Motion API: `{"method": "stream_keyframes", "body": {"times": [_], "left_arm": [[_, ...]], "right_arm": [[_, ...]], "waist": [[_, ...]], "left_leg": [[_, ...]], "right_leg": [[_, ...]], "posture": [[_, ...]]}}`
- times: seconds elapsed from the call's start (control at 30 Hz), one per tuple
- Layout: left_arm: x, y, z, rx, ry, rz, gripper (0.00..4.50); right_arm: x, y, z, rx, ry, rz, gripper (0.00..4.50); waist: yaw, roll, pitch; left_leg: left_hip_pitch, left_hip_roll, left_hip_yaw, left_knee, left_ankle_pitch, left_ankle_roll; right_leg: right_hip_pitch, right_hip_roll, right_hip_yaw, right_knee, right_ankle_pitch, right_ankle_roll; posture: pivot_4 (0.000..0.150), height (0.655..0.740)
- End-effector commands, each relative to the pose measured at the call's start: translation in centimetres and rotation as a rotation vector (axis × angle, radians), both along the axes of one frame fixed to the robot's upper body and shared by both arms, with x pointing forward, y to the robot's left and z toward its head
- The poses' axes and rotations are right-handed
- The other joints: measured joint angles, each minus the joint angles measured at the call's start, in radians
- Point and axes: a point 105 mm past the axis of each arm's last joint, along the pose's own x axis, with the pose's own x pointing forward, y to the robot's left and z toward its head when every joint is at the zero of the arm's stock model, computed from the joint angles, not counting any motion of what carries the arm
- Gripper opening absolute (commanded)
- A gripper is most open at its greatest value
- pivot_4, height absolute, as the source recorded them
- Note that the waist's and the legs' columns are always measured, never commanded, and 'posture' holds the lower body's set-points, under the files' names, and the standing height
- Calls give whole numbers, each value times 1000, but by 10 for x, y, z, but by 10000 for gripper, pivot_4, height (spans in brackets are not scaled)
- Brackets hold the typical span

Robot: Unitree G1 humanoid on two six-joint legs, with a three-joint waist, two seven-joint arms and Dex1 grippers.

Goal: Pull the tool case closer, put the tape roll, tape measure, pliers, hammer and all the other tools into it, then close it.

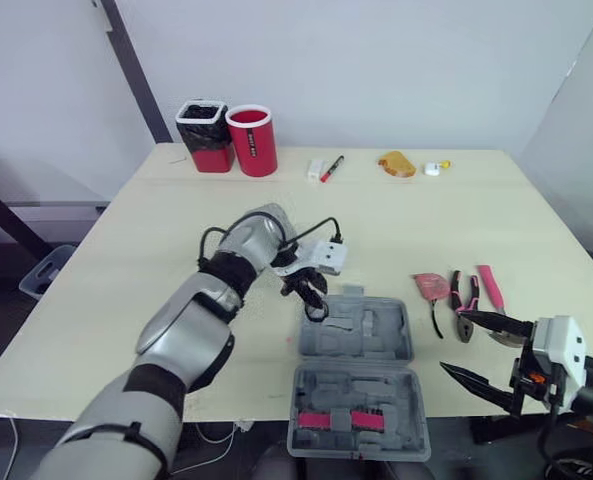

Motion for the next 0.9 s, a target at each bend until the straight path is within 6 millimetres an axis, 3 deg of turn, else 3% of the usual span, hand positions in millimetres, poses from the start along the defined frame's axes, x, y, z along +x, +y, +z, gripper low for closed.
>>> {"method": "stream_keyframes", "body": {"times": [0.03, 0.17, 0.3, 0.67, 0.9], "left_arm": [[-7, -1, 17, -233, -27, 38, 18338], [-19, 8, 15, -456, 22, 136, 18338], [-20, 11, 9, -583, -52, 220, 18338], [-18, 9, -33, -604, -123, 354, 18338], [-18, 7, -49, -576, -133, 362, 18338]], "right_arm": [[-1, 5, 6, 6, -36, 23, 45000], [4, 5, 4, 12, -43, 26, 45000], [7, 7, 1, 20, -40, 37, 45000], [12, 6, -5, 29, -29, 51, 45000], [9, 5, -7, 27, -23, 49, 45000]], "waist": [[-5, 0, 0], [-2, 0, 0], [8, 0, 0], [6, 1, -1], [6, 1, -1]], "left_leg": [[0, 0, 0, 0, 0, 0], [1, 1, 0, 0, 0, 0], [1, 0, 0, 1, 0, 0], [1, 0, 1, 1, 0, 0], [2, 0, 1, 1, 0, 0]], "right_leg": [[0, 0, 0, 0, 0, 0], [0, 0, 0, 1, 0, 0], [1, 0, 0, 1, 0, 0], [1, 0, 0, 1, 0, 0], [1, 0, 0, 1, 0, 0]], "posture": [[1500, 7400], [1500, 7400], [1500, 7400], [1500, 7400], [1500, 7400]]}}
